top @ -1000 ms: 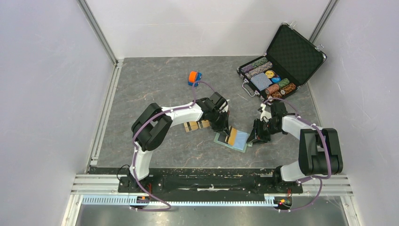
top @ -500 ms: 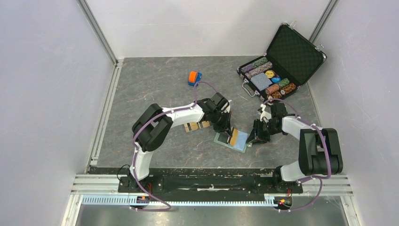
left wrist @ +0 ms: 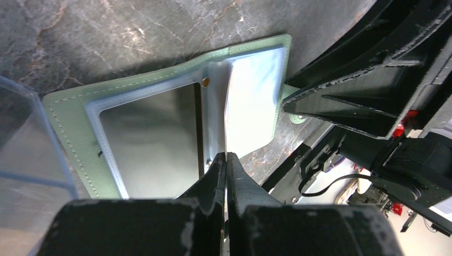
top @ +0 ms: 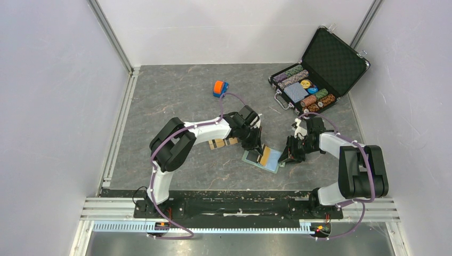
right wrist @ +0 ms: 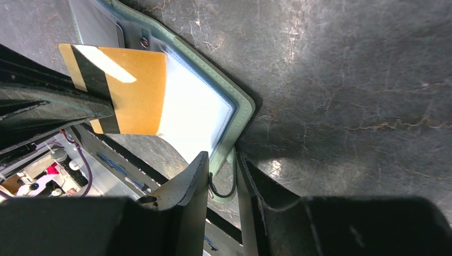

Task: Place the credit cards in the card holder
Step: Insert the credit card into the card holder.

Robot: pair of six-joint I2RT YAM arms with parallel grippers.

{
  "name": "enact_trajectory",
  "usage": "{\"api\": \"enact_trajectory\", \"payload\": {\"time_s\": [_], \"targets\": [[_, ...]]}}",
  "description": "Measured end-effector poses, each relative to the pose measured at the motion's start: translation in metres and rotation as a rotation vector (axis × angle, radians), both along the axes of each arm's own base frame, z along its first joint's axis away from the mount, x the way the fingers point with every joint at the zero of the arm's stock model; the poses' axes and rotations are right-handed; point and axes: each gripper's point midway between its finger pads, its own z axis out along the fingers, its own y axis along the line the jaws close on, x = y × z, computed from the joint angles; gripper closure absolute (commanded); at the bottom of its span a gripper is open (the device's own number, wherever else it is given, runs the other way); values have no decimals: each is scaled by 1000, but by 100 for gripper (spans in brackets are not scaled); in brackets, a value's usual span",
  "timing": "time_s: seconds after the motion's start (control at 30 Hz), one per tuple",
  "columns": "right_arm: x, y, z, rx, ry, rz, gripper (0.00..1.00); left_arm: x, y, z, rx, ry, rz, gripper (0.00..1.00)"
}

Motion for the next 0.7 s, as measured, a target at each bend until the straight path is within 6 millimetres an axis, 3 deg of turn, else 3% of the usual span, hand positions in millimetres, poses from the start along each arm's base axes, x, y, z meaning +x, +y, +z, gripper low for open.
{"api": "enact_trajectory", "payload": {"time_s": [0.53,0.7], "targets": [[-1,2,-1,11,4,2,75,3,-1,-2,28,-28,-89,98],[-1,2,-2,15,10,3,85,4,0,0,23,-39,-113,98]]}}
